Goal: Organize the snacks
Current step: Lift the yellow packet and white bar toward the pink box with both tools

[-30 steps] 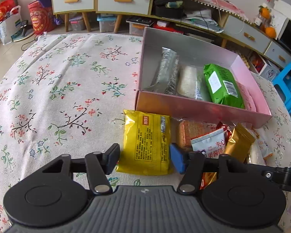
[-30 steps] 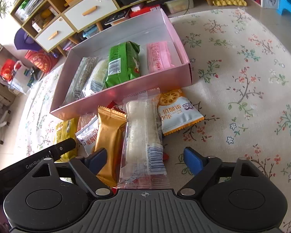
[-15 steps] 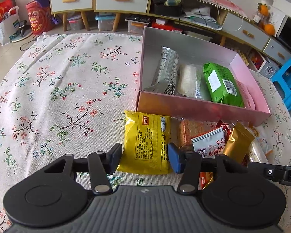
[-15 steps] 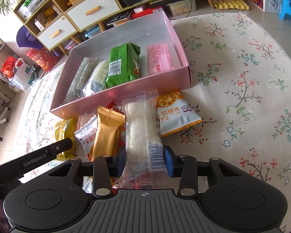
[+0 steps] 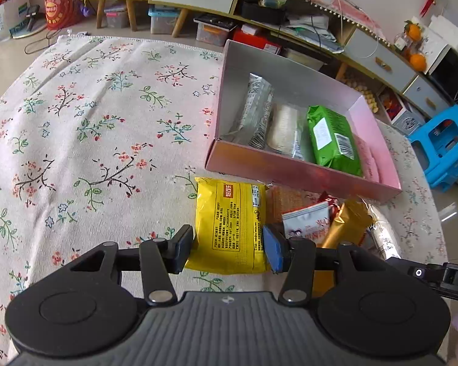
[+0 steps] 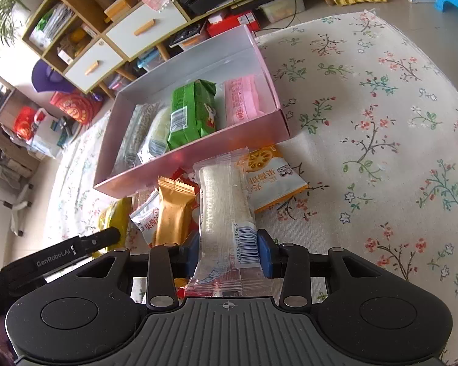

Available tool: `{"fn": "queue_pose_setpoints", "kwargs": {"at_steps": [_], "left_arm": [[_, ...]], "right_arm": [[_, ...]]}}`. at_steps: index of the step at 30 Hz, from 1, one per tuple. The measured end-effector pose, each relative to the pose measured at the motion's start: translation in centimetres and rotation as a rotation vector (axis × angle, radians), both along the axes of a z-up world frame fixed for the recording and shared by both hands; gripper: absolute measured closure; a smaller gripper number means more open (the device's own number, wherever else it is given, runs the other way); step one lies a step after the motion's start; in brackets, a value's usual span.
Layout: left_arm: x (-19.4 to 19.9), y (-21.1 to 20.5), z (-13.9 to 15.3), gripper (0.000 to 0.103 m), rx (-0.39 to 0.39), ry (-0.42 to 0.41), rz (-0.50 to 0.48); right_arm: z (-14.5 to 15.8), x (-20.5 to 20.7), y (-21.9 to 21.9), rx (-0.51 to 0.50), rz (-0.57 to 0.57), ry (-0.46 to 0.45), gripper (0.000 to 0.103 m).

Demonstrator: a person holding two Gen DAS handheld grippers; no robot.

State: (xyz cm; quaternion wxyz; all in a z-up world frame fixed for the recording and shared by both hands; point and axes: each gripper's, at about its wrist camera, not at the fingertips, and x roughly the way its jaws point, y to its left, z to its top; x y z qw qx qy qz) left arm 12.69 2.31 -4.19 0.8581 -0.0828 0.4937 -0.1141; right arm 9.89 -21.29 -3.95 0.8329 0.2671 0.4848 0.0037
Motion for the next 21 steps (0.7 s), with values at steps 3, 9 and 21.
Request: {"fn": "queue_pose_setpoints", "kwargs": {"at_steps": [3,9,21], "left_arm": [[-0.2,0.1,0.3,0.057,-0.012,-0.005,-0.003],[-0.4,0.4,1.0,0.057,-0.037,-0.021,-0.002],[0.1,-0.1,2.2,0.057,-0.078,-0.057,0.018]], "right_arm": [[0.4,-0.2,-0.5,0.009,-0.006,-0.011,0.065],[1.2,-0.6,-1.2,0.027,-0.020,-0.035,0.065],[2.6,0.6,-2.3,0.072,-0.044,-0.080,0.065]]}}
